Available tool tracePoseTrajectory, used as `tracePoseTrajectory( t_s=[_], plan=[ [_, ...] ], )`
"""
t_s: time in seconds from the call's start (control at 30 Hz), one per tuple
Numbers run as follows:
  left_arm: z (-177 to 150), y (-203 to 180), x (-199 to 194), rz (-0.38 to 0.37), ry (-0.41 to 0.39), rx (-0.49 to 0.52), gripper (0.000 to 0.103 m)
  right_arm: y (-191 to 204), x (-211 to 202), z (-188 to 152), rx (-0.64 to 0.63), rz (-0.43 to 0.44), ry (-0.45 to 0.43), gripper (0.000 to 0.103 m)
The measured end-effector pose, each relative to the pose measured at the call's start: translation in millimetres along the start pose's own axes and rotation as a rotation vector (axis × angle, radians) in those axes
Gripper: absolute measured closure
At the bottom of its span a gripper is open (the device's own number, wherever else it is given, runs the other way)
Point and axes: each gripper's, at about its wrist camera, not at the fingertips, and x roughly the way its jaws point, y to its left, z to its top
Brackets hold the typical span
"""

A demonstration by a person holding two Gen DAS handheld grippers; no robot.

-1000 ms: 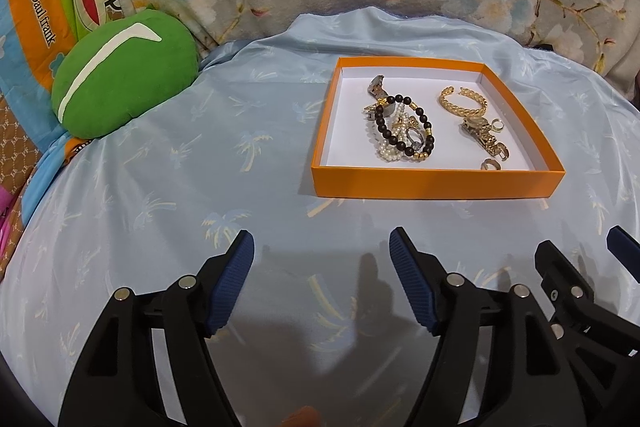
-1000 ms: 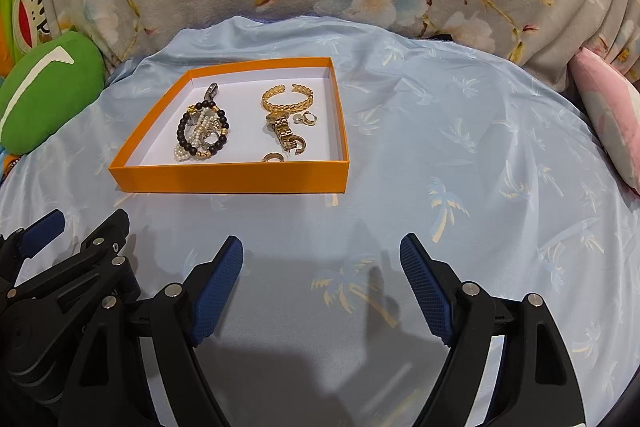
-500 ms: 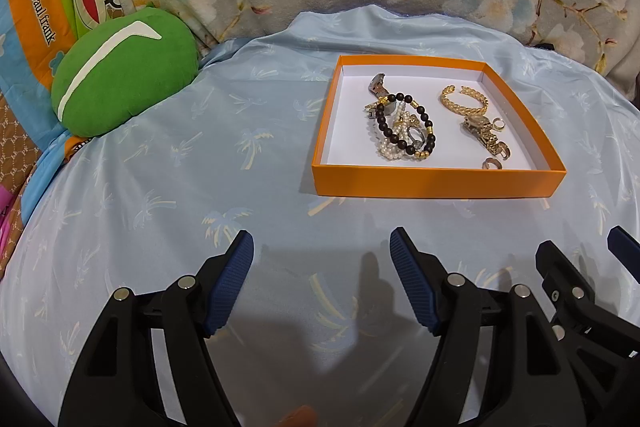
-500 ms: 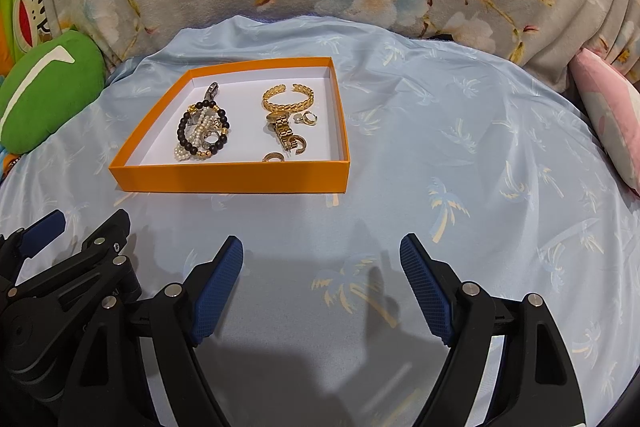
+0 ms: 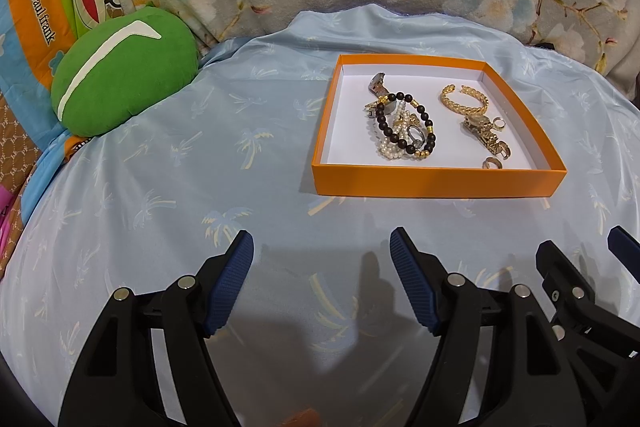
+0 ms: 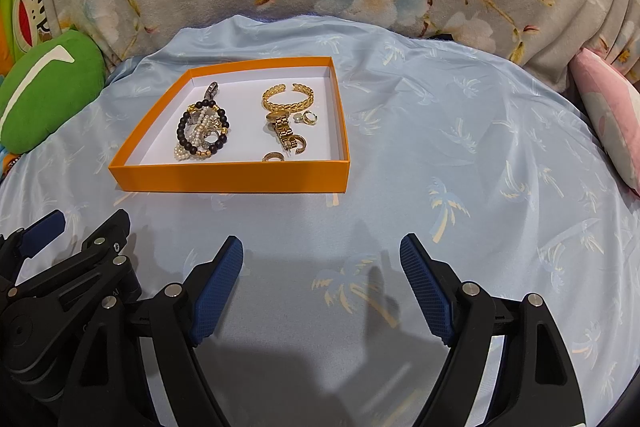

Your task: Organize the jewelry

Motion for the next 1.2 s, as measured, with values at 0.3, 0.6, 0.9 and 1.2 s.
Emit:
tracePoseTrajectory(
  t_s=[0.3, 0.6, 0.9, 1.2],
  plan=[
    [0.2, 0.0, 0.1, 0.000, 0.001, 0.000, 0.035, -0.1, 0.2, 0.0, 0.000, 0.000, 0.001, 0.024],
    [-0.7, 1.4, 0.2, 0.002, 0.001, 0.001, 0.034, 0.0, 0.1, 0.1, 0.000, 0.000, 0.001, 0.024],
    [0.0, 0.7, 0.0, 0.003, 0.000, 0.001, 0.034, 0.2, 0.4, 0.4, 0.000, 0.000, 0.001, 0.024],
    [-0.7, 2.2, 3.5, -0.017, 0.015, -0.003, 0.034, 0.1, 0.5, 0.6, 0.000, 0.000, 0.002, 0.024]
  ],
)
